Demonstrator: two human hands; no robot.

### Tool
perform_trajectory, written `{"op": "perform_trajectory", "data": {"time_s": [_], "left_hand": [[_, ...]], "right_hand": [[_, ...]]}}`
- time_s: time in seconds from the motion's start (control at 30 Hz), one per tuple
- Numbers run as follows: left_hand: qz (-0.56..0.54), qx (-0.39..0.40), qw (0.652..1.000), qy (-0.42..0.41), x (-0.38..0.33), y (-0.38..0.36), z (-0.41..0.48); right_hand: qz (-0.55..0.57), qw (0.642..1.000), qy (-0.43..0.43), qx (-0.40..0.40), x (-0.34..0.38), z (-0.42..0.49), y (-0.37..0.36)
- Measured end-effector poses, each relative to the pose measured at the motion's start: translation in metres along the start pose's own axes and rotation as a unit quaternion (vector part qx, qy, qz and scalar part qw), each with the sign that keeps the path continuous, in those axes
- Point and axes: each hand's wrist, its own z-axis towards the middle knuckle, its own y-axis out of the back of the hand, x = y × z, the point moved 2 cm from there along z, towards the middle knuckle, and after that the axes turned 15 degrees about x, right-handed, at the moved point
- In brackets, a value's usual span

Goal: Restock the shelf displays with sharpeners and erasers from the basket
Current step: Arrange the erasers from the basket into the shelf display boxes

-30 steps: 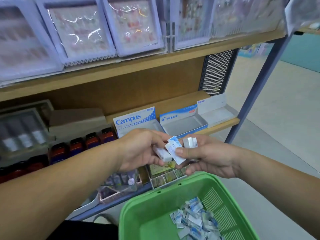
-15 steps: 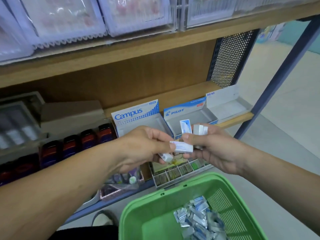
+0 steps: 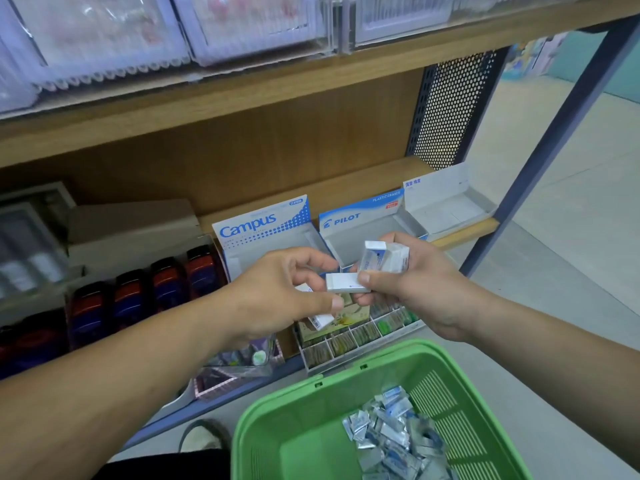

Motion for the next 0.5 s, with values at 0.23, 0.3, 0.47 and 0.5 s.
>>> {"op": "perform_trajectory", "data": {"time_s": [0.23,0.3,0.47,0.5], "left_hand": [[-0.02,-0.018,1.0,-0.008,-0.001,0.001,0.001],[-0.029,-0.02,0.999,-0.009,-0.001,0.002,0.002],[-0.024,-0.028,0.999,-0.007,-0.002,0.001,0.006],[-0.025,-0.033,0.999,-0.009,-0.004,0.0,0.007]], "right_hand": [[0.065,0.998,0.017,-0.005,0.0,-0.001,-0.001],[0.082,0.996,0.008,-0.017,-0.001,-0.001,0.001],[0.049,0.998,-0.03,-0.026,-0.006,0.001,0.012],[0.032,0.999,-0.033,-0.027,-0.007,0.001,0.015]]}}
